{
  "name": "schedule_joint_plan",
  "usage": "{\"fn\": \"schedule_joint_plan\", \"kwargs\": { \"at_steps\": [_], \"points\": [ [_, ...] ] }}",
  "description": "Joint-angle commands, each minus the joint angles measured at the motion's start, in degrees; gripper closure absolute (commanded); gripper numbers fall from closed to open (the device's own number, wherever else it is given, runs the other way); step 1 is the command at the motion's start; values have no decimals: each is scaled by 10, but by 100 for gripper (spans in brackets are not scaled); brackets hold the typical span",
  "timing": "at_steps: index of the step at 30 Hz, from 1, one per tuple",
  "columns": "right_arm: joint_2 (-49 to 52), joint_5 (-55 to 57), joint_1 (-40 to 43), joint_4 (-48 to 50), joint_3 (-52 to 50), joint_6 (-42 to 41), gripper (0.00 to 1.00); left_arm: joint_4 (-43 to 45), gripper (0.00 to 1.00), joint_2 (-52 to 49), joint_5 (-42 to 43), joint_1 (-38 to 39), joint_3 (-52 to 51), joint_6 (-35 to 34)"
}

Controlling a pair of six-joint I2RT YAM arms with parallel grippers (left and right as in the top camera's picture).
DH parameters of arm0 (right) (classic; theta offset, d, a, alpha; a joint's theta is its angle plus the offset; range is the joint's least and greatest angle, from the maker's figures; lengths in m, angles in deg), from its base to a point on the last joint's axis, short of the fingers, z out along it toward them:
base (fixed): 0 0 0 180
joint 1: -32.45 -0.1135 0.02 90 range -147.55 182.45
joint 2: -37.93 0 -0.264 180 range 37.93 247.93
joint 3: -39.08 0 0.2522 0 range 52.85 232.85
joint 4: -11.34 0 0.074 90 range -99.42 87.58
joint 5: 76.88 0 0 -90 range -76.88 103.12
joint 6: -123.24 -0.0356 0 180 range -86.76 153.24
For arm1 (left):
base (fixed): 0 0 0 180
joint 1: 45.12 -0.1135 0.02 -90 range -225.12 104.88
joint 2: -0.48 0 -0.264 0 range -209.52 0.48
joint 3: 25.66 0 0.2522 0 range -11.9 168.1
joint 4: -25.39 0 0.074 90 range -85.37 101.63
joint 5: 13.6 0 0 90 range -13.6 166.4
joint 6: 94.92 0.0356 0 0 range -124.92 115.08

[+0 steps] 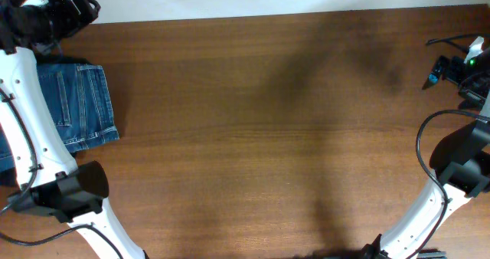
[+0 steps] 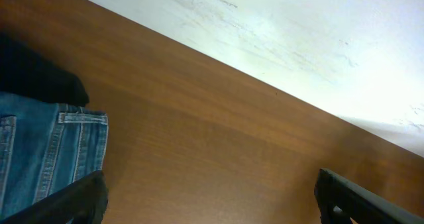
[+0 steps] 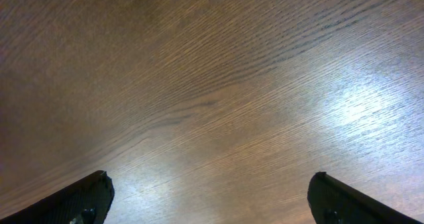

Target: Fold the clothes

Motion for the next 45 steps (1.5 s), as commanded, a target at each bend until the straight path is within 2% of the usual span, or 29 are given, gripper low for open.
{"fn": "schedule_joint_plan", "kwargs": {
  "at_steps": [1,18,30,37,41,45],
  "points": [
    [-25,-5,3,1,-2,-5,1,0,1,-4,8,2,-1,-3],
    [-33,-5,-6,1,-2,-5,1,-1,1,-4,8,2,-1,-3],
    [-219,-5,-80,1,-2,-5,1,-1,1,-4,8,2,-1,-3],
    [-370,-5,-206,0,-2,-5,1,-1,1,-4,8,2,-1,-3],
    [-466,-5,-336,1,-2,-5,1,-1,1,-4,8,2,-1,-3],
    [-557,30,-470,19,-2,30,1,-1,1,-4,8,2,-1,-3]
  ]
}}
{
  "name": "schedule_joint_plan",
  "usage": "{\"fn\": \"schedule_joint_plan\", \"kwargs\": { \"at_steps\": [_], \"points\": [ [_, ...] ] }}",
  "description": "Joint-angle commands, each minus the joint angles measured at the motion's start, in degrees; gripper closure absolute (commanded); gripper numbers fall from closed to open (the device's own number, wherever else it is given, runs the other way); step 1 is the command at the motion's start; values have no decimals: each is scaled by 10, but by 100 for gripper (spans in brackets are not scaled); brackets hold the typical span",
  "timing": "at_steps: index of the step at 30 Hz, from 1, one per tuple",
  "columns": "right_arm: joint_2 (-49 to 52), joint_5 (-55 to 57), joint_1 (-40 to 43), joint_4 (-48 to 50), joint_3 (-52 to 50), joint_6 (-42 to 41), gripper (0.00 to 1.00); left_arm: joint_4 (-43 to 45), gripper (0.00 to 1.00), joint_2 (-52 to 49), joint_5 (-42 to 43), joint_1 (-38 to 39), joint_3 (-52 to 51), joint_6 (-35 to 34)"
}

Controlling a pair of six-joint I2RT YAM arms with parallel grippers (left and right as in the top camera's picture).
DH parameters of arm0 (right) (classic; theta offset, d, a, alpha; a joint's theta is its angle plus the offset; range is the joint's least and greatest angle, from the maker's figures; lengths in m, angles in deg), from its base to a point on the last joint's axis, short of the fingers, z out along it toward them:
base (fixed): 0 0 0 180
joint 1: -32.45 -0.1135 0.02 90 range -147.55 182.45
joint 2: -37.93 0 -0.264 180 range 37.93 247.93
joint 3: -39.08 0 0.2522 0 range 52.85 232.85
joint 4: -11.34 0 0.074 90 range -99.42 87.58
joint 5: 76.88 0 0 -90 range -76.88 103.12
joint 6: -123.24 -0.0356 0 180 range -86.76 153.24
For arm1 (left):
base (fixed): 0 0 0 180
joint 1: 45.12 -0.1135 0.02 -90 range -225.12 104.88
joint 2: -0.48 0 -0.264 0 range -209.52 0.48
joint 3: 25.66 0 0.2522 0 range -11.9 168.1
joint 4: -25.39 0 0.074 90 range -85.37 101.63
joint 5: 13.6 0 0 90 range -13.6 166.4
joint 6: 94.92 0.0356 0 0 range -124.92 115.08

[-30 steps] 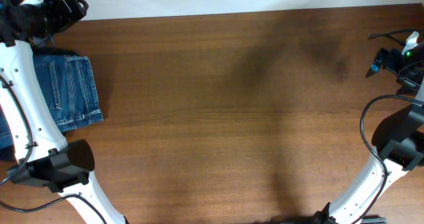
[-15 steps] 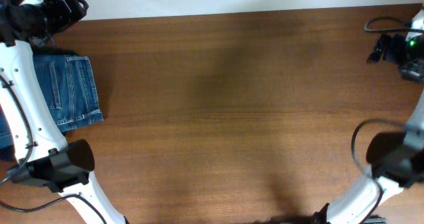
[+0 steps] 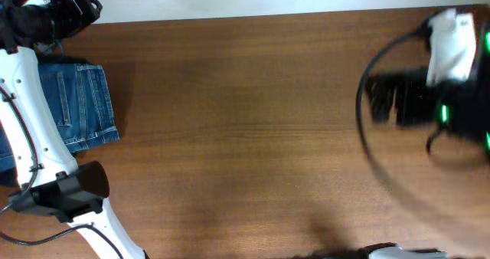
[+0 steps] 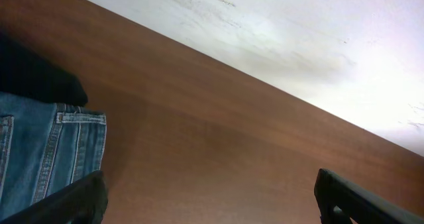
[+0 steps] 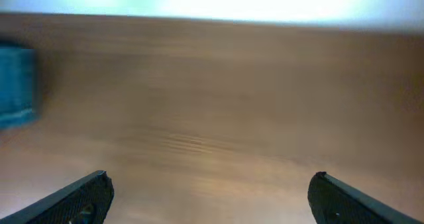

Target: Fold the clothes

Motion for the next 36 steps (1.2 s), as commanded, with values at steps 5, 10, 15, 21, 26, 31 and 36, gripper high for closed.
{"fn": "schedule_joint_plan", "kwargs": {
  "at_steps": [5,10,15,21,26,31,36],
  "points": [
    [-197,-2,-133,23,-49,18,1,-1,1,-4,8,0,-1,-3],
    [-370,-19,-132,62,-206,18,1,-1,1,-4,8,0,-1,-3],
    [-555,-17,-110,138,-425,18,1,-1,1,-4,8,0,-1,-3],
    [-711,-16,-71,297,-679,18,1,-1,1,-4,8,0,-1,-3],
    [-760,-15,-25,490,-868,18,1,-1,1,-4,8,0,-1,-3],
    [-763,-31,8,723,-1037,18,1,-1,1,-4,8,0,-1,-3],
    [-771,-38,18,882,-1162,18,1,-1,1,-4,8,0,-1,-3]
  ]
}}
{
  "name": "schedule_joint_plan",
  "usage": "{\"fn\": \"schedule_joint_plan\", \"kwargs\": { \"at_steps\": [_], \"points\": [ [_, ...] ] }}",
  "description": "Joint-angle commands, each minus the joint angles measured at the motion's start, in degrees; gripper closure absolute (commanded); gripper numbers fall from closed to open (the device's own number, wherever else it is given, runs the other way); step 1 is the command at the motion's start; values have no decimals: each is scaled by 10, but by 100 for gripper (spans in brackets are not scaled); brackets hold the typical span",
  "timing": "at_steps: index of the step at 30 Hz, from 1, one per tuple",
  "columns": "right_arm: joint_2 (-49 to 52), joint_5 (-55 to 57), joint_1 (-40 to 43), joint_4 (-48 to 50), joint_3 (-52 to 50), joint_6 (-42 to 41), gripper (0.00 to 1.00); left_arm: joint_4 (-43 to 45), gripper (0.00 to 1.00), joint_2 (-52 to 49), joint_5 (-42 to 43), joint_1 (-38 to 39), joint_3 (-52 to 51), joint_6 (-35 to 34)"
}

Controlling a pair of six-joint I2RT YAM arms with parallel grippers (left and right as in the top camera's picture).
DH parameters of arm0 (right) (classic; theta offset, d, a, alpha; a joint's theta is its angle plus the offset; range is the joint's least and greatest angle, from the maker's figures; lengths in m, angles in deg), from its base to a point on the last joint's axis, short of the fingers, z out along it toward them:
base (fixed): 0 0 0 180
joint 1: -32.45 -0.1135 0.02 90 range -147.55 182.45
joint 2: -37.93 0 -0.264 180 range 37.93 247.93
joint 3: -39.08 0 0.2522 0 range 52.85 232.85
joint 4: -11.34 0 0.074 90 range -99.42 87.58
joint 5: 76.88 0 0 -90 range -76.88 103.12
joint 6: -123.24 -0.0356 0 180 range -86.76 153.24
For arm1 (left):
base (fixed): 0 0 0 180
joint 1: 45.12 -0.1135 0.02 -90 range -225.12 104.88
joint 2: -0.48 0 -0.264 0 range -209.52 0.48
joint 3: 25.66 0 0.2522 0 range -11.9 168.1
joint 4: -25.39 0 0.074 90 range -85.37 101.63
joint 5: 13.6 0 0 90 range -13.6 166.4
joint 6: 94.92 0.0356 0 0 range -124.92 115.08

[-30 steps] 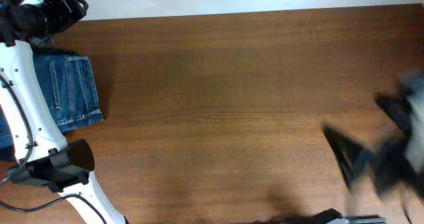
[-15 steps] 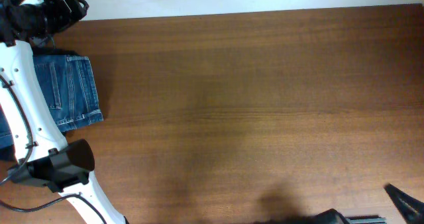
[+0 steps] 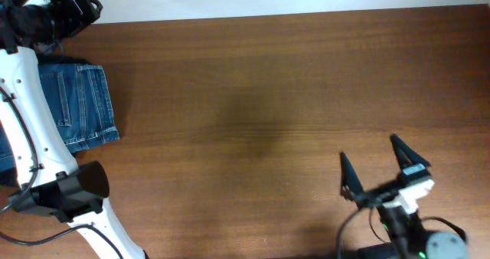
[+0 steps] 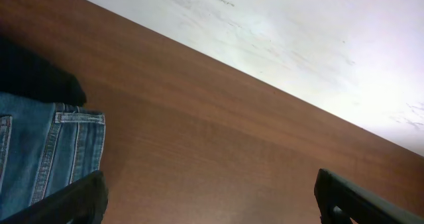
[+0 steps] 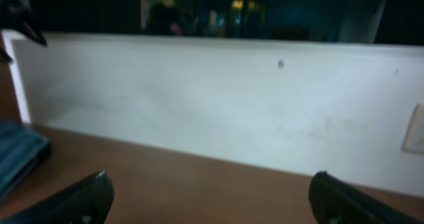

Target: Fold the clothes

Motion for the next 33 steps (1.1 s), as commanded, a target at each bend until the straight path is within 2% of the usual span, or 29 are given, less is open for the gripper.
{"fn": "schedule_joint_plan", "kwargs": {
  "at_steps": [1,4,8,24,33],
  "points": [
    [-17,-10,6,67,-64,-2,1,0,1,-4,6,0,-1,-3],
    [-26,-9,6,134,-120,-2,1,0,1,-4,6,0,-1,-3],
    [-41,-9,6,167,-161,-2,1,0,1,-4,6,0,-1,-3],
    [-48,19,6,166,-233,-2,1,0,1,-4,6,0,-1,-3],
    [-48,19,28,82,-233,-2,2,0,1,-4,6,0,-1,-3]
  ]
}}
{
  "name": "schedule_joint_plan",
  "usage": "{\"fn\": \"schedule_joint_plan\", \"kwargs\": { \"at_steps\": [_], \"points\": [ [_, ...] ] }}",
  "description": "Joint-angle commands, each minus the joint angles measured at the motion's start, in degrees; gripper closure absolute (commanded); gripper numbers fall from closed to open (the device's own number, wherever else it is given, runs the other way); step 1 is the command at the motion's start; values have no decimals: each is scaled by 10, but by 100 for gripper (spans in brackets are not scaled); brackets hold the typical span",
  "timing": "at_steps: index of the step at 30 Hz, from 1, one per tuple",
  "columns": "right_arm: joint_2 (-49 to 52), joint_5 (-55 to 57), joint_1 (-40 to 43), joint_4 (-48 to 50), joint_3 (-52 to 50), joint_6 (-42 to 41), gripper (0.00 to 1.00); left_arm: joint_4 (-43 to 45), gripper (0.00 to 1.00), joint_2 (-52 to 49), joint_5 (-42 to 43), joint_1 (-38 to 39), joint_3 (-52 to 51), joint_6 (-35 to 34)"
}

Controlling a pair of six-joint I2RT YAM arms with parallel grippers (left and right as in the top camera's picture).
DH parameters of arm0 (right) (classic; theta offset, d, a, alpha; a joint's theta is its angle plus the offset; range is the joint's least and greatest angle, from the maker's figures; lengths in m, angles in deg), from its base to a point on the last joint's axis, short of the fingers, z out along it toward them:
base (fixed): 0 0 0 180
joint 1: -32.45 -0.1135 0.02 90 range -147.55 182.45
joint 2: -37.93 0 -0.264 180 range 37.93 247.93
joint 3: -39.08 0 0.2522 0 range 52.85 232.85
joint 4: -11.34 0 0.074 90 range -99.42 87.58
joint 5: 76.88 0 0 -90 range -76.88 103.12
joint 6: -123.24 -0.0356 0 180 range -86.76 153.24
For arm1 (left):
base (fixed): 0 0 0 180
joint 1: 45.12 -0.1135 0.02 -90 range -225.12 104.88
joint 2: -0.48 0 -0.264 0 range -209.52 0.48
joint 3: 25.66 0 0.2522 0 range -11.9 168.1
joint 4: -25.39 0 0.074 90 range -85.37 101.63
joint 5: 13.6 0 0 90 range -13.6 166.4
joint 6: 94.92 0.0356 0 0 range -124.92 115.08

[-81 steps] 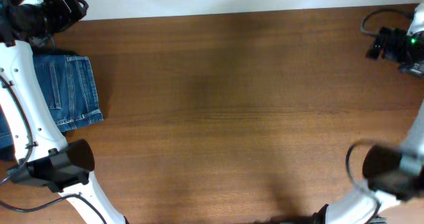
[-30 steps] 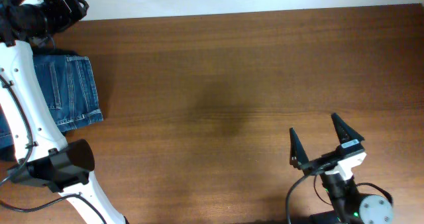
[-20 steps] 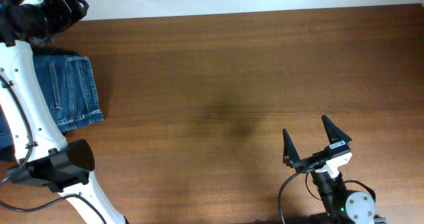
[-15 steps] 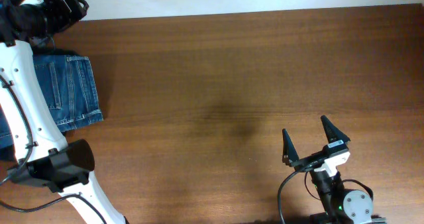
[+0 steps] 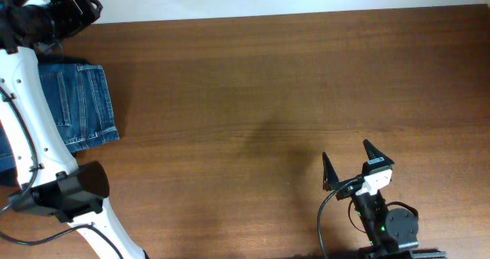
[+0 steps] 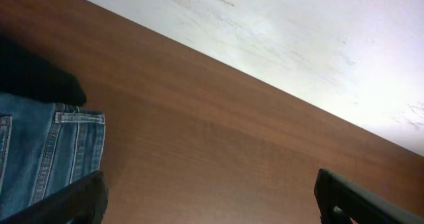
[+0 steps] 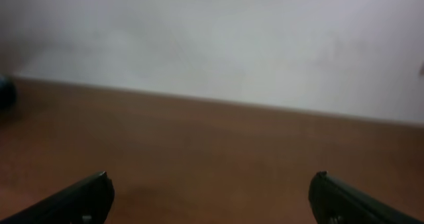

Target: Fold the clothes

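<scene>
Folded blue jeans (image 5: 76,106) lie at the table's far left edge, partly under the left arm; their waistband corner also shows in the left wrist view as jeans (image 6: 46,151). My left gripper (image 5: 76,4) hangs open at the table's back left corner, beyond the jeans, with nothing between its fingers. My right gripper (image 5: 354,165) is open near the front edge, right of centre, pointing toward the back wall, empty. The right wrist view shows only bare wood and wall between its fingertips (image 7: 86,197).
The brown wooden table (image 5: 260,98) ends at a white wall along the back. A dark garment (image 6: 36,78) lies just behind the jeans at the far left. The right arm's base (image 5: 394,228) sits at the front edge.
My right gripper has moved a little left and back toward its base near the front edge, and its camera has tilted down toward the table. The left arm and jeans have not moved.
My right gripper was open at the table's far right edge, looking down at wood. Then it was blurred in motion at the back right. Then it stood near the front edge facing the wall, where it remains. The left gripper stayed open at the back left.
</scene>
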Motion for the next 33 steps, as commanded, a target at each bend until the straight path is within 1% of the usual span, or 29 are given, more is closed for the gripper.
{"fn": "schedule_joint_plan", "kwargs": {
  "at_steps": [1,4,33],
  "points": [
    [-7,7,14,-18,-3,-1,1,0,1,-4,5,0,-1,-3],
    [-7,7,19,-33,-3,-1,1,0,1,-4,5,0,-1,-3],
    [-6,7,19,-31,-3,-1,1,0,1,-4,6,0,-1,-3]
  ]
}}
